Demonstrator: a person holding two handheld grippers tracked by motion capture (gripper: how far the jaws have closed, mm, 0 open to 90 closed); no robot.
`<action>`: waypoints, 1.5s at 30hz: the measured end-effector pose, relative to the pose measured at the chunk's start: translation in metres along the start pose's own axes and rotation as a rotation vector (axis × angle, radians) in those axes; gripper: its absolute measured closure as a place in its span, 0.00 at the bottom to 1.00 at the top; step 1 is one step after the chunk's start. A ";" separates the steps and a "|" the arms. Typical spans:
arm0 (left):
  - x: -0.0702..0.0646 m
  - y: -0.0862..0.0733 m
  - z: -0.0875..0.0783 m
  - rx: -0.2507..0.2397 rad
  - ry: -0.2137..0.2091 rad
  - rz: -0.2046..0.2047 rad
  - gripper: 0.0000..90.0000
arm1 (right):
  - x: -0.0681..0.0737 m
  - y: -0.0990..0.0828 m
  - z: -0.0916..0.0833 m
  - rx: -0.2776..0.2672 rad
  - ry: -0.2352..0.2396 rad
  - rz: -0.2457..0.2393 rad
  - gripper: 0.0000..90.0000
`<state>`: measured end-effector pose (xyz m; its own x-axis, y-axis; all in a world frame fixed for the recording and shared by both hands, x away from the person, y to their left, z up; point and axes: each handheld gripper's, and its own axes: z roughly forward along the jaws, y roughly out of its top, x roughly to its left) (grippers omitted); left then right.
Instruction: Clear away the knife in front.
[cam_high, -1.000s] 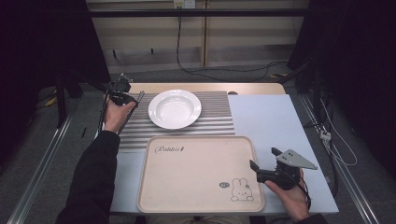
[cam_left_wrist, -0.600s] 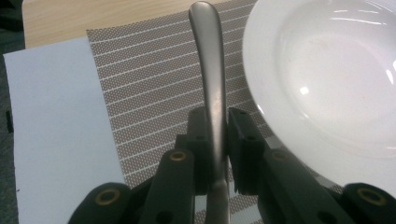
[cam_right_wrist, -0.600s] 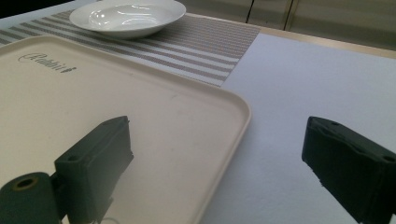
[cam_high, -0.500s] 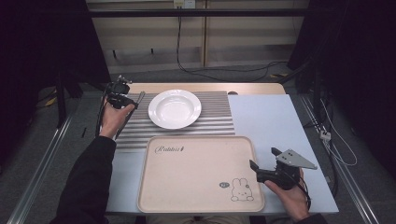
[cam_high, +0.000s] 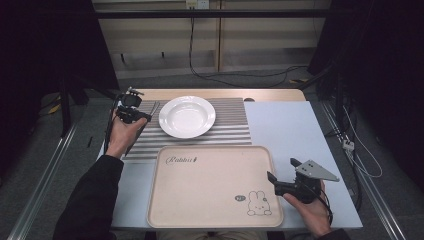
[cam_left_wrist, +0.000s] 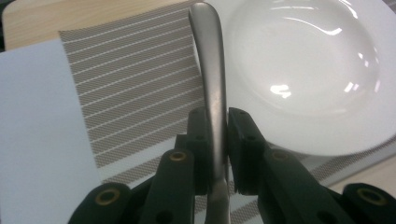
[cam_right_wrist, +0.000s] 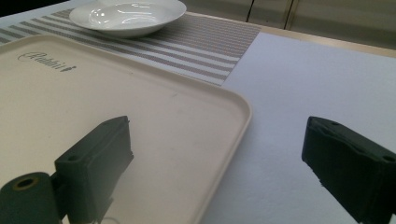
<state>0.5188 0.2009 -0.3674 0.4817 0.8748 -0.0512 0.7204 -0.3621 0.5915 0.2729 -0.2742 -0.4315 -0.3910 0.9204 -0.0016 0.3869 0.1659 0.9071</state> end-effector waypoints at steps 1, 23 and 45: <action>-0.003 -0.002 -0.001 -0.001 -0.005 0.009 0.89 | 0.000 0.000 0.000 0.000 -0.001 0.000 0.09; -0.047 -0.033 -0.011 -0.012 -0.083 0.090 0.89 | 0.001 0.000 0.000 0.000 0.001 -0.004 0.09; -0.085 -0.064 -0.020 -0.001 -0.153 0.141 0.89 | 0.003 0.000 -0.001 0.003 0.009 -0.009 0.09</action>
<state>0.4218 0.1566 -0.3851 0.6480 0.7564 -0.0890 0.6400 -0.4774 0.6021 0.2712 -0.2717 -0.4309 -0.4018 0.9157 -0.0055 0.3857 0.1747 0.9059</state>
